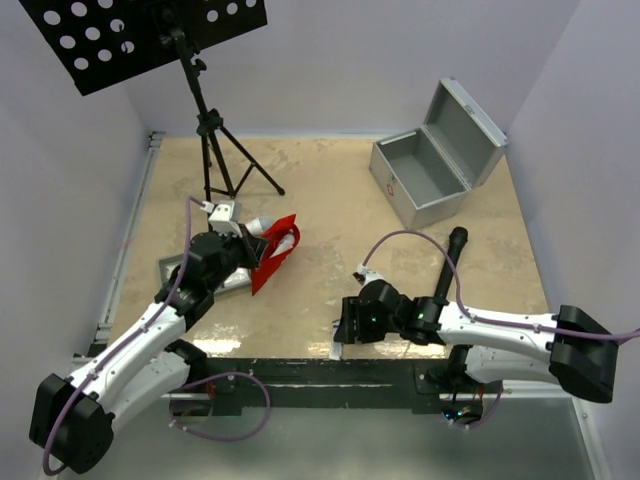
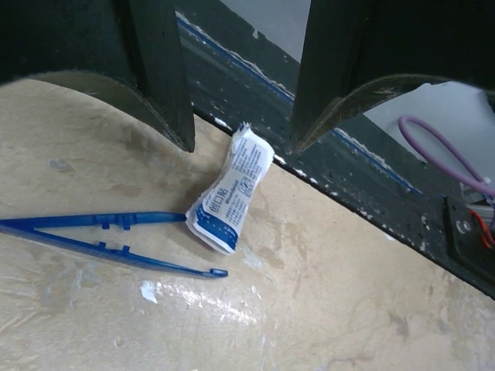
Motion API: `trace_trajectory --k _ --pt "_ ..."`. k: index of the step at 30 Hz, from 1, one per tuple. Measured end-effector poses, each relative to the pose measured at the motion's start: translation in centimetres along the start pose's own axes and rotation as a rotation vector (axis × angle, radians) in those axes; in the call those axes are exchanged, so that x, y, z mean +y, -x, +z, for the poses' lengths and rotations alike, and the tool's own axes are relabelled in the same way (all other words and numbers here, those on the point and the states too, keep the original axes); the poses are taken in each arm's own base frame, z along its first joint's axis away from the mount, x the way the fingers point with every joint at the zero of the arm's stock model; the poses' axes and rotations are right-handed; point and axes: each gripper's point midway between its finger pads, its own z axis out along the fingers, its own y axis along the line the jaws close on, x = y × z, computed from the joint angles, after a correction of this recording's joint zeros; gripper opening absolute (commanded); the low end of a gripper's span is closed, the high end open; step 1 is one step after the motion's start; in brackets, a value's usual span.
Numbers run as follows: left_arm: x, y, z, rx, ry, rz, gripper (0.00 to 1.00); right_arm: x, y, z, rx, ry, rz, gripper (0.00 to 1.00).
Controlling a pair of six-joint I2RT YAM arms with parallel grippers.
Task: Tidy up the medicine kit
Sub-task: Pick up the medical item at the center of the board.
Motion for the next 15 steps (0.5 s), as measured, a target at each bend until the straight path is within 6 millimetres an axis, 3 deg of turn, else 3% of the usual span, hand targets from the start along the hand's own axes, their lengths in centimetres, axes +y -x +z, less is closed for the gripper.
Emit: trace_trajectory --k 9,15 --pt "-0.5 -0.1 -0.1 0.007 -0.027 -0.007 0.00 -0.1 -0.3 2.4 0.016 -0.018 0.017 0.51" --pt "-0.7 0.2 -0.4 -0.005 -0.034 -0.008 0.00 -0.1 -0.2 2.7 0.008 -0.018 0.019 0.46"
